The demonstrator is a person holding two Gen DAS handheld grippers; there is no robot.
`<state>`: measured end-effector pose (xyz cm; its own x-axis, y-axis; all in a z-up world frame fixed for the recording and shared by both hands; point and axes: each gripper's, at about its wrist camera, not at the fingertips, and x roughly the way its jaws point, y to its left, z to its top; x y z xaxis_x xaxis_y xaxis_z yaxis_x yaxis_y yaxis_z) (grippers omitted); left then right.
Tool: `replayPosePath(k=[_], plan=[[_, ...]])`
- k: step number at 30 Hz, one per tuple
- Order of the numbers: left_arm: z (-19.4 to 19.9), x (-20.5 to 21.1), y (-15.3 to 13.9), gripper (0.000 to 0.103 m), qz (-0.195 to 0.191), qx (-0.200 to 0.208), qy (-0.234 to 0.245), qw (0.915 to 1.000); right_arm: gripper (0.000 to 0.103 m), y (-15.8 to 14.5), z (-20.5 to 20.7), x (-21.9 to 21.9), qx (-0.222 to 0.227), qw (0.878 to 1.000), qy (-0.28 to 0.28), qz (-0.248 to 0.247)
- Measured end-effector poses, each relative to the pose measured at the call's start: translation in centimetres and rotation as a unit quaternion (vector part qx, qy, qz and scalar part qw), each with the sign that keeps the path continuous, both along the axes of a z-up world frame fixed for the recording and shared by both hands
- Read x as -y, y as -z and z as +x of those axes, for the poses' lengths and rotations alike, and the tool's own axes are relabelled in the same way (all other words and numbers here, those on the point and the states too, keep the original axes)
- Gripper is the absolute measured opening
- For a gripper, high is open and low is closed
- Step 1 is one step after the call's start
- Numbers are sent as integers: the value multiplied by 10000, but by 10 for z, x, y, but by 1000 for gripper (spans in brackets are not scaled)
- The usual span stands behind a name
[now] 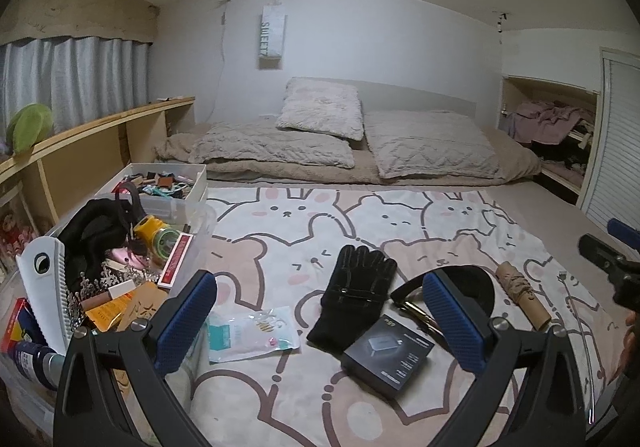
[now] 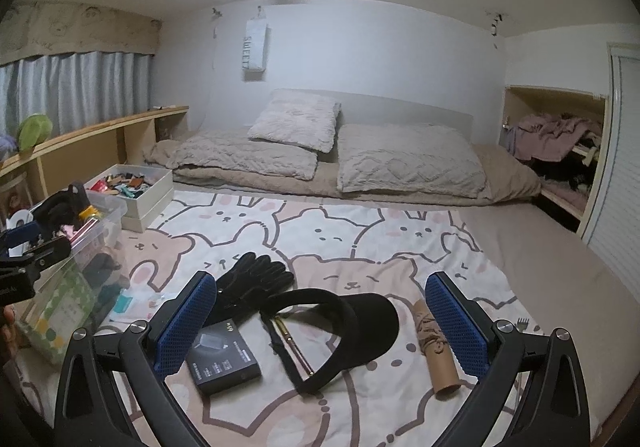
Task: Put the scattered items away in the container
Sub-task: 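Move both tools toward the items on the sheet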
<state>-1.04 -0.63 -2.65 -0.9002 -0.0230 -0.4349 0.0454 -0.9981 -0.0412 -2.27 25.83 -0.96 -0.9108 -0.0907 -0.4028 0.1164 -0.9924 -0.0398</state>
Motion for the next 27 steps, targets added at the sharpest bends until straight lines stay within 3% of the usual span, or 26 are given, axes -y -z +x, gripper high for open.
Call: replayPosePath(k=[7,14,18,27], plan=[[-14,13,11,103,182,133,-36,9997,103,7,-7,-35,77,9980,260,-577],[-31,13,25,103,390,198,93,9990,103,20,-16,-60,166,9953,588,-757],[-43,12,43,103,413,335,233,9983,103,36,-26,-67,186,9945,771,-677],[-64,23,86,103,182,771,66,9968,103,80,-55,-77,773,9910,1090,-47]])
